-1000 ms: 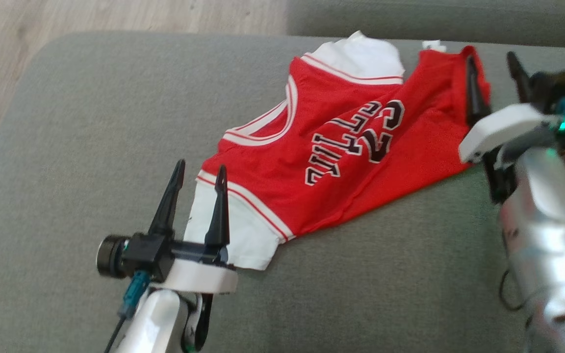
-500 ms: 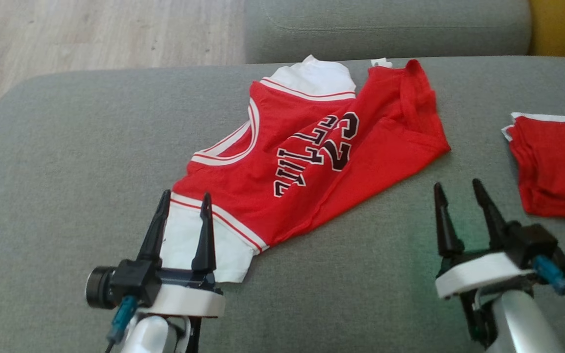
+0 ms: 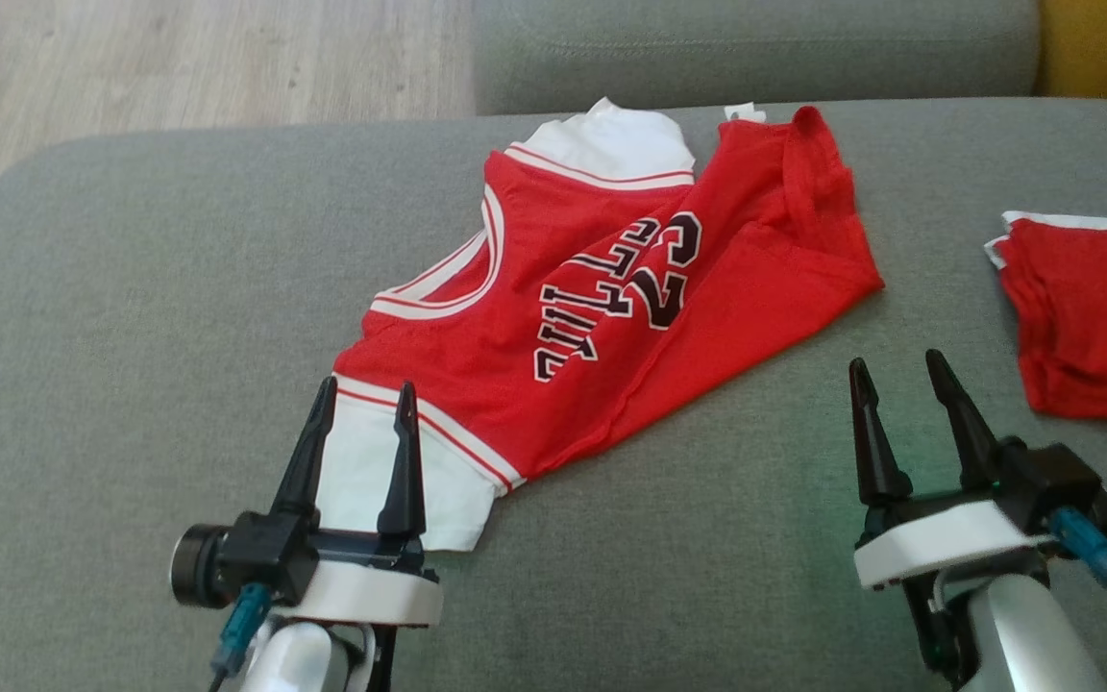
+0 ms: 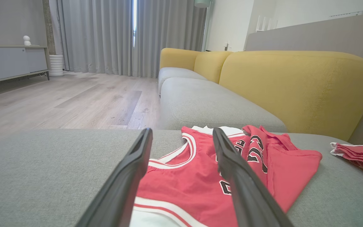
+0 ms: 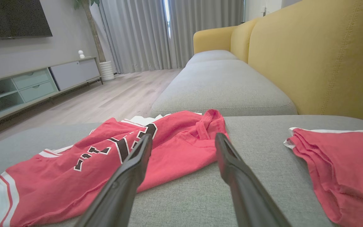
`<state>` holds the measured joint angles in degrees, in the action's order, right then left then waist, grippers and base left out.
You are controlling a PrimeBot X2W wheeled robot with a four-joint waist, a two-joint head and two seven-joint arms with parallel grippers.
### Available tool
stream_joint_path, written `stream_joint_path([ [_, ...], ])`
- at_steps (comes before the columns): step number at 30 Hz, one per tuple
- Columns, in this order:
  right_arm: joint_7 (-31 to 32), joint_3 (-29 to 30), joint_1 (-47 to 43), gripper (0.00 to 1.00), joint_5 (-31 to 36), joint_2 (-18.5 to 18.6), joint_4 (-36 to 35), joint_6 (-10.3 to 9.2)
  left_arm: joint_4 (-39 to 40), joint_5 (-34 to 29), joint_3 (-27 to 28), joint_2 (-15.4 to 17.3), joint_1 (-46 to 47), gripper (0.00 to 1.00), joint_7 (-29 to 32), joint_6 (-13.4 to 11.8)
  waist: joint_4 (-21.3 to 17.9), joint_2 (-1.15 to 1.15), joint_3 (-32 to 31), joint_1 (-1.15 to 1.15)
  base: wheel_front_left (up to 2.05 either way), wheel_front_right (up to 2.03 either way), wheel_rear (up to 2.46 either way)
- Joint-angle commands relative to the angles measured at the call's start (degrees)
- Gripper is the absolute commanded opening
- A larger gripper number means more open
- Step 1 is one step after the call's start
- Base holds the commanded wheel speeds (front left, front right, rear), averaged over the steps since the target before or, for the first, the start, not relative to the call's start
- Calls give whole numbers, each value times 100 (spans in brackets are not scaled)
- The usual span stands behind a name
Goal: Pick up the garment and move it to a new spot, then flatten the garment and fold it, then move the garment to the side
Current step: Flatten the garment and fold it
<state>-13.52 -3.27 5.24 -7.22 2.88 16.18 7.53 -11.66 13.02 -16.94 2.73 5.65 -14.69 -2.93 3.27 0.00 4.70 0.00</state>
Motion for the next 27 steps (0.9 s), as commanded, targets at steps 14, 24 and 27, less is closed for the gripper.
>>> stream_joint_path([
  [14,1188,32,2070,100,131,453,682,-4,214,29,-241,15,673,100,-31,24,617,0,752,0,0,0,0],
  [24,1676,-401,3072,100,-242,1186,2317,-4,198,157,-569,15,850,100,-31,-57,1001,0,1020,0,0,0,0],
  [27,1779,-624,3348,100,-296,1333,2745,-4,203,181,-644,15,888,100,-31,-77,1087,0,1095,0,0,0,0],
])
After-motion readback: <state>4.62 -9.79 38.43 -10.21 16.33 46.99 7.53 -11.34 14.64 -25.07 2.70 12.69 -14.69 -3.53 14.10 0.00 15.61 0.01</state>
